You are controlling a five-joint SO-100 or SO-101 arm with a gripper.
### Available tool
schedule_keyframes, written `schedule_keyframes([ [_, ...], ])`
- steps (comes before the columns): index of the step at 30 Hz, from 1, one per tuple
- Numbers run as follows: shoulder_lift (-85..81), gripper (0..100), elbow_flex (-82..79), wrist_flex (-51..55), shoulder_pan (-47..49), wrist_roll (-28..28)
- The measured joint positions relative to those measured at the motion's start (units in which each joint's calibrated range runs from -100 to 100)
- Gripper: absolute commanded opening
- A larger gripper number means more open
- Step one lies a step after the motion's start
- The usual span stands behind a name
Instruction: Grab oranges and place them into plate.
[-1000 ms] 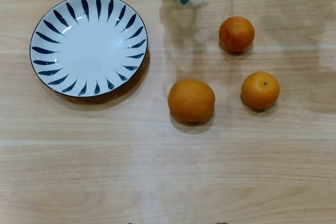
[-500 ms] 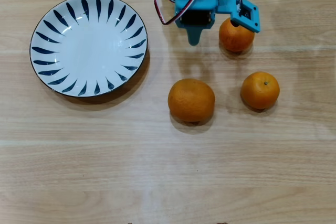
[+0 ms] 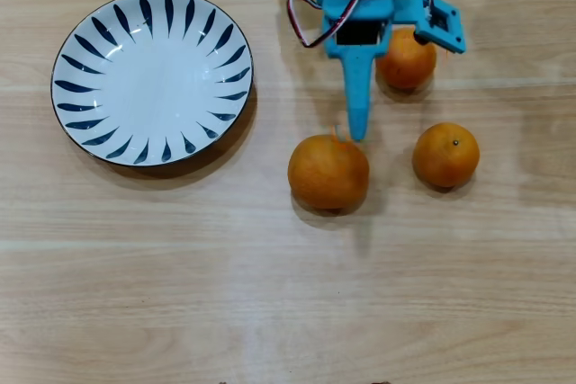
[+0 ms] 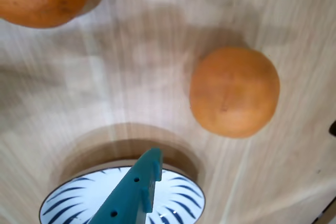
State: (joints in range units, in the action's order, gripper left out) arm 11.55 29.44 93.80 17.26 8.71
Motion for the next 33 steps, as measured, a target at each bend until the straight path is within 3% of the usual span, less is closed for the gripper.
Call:
schedule_keyframes([
  [10,5.8,55,-0.3,-2.4,-1.2,7.6],
  [20,16.3,55,-0.3,-13.9,-2.7,8.0],
  [33,25.6,55,-0.3,-15.0,-4.5,8.1],
])
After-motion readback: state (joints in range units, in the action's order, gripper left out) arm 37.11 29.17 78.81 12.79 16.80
